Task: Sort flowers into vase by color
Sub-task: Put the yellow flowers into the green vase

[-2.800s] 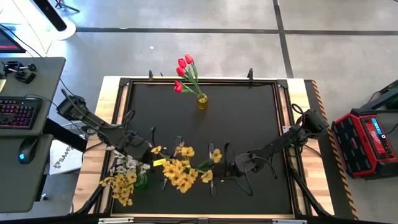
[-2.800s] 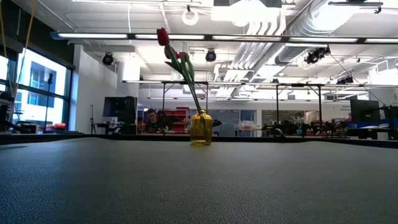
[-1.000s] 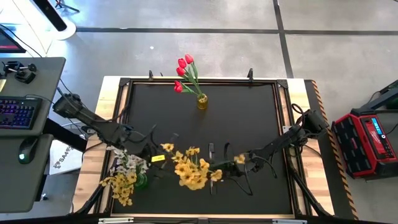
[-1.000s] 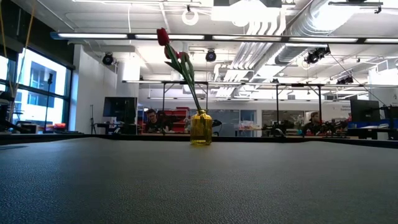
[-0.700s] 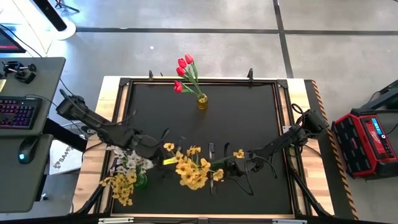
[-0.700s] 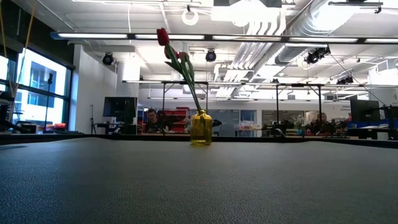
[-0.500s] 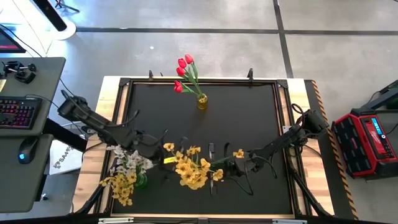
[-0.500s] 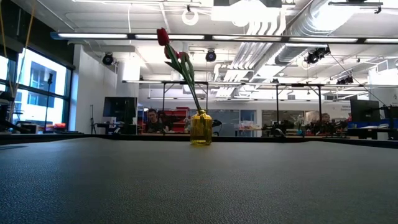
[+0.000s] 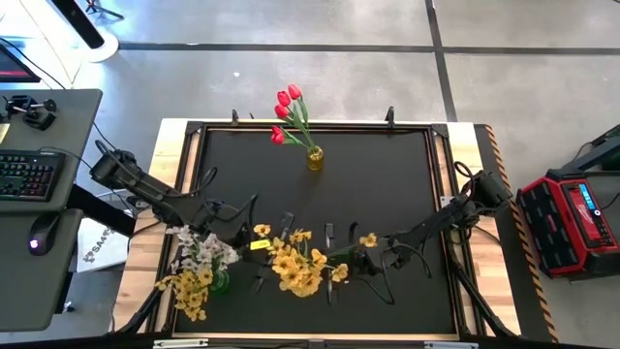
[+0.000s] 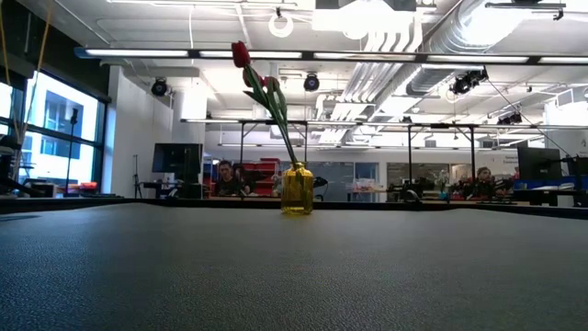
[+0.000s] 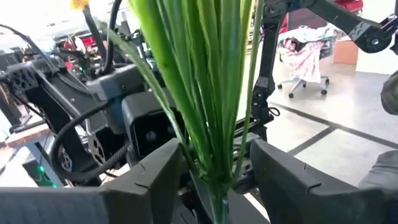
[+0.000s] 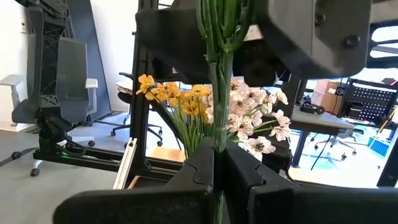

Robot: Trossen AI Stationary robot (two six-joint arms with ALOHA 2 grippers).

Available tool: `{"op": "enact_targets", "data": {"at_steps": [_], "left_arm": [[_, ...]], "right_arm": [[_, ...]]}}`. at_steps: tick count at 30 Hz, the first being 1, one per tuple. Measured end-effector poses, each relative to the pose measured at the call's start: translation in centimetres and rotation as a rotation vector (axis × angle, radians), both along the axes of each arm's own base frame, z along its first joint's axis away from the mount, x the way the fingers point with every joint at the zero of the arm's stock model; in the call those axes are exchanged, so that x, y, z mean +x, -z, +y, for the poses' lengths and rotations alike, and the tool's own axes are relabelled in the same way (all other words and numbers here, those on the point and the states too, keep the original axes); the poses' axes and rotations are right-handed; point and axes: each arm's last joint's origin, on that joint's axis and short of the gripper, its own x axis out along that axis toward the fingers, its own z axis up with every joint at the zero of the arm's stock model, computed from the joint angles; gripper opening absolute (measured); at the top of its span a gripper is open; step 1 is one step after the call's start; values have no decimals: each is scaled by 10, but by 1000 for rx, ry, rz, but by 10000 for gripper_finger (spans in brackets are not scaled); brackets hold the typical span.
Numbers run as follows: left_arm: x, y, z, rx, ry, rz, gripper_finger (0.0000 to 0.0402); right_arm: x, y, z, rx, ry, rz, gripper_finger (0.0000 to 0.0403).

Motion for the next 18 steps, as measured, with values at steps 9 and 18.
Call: {"op": "enact_targets", "data": {"at_steps": [9,18], "left_arm": [[-1,-8,-3,-13,84,-91,140],[-1,-13,-2,-21,60,-132,111]], "right_arm": [[-1,0,2,-2,-6,3,0],[-1,1,2,-5,-5,9,0]]}}
